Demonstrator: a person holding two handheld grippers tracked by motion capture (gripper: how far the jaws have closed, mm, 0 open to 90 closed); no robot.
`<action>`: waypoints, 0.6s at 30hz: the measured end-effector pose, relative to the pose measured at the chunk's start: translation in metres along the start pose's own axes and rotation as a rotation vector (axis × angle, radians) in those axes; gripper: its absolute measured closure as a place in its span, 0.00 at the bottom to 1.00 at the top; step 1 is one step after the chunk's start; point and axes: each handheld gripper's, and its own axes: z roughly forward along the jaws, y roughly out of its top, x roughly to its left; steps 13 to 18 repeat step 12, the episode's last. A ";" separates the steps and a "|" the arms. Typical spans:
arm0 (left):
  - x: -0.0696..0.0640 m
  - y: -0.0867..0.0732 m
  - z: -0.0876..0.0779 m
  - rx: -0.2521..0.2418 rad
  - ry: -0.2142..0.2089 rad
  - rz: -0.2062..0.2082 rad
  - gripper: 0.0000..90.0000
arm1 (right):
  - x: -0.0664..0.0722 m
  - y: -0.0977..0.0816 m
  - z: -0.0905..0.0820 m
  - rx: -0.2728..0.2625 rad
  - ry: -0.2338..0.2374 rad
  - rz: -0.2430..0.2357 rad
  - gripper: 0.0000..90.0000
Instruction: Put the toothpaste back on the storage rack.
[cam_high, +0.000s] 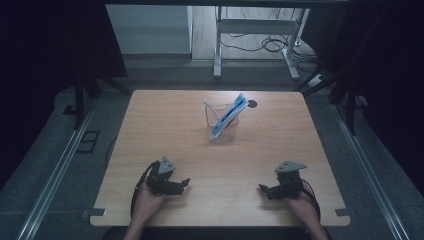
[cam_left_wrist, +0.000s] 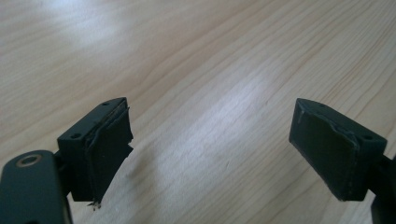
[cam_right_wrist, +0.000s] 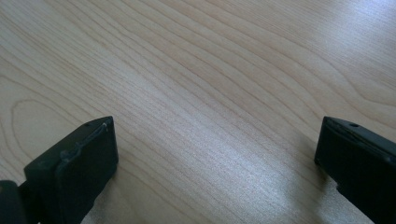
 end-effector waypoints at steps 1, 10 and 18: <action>-0.001 -0.001 0.001 0.011 0.003 -0.001 0.15 | 0.000 0.000 0.000 0.000 0.000 0.000 0.00; 0.000 -0.006 0.009 0.053 0.001 -0.038 0.14 | 0.000 0.000 0.000 -0.001 0.000 0.000 0.00; 0.000 -0.007 0.009 0.053 0.002 -0.040 0.14 | 0.000 0.000 0.000 -0.001 0.000 0.000 0.00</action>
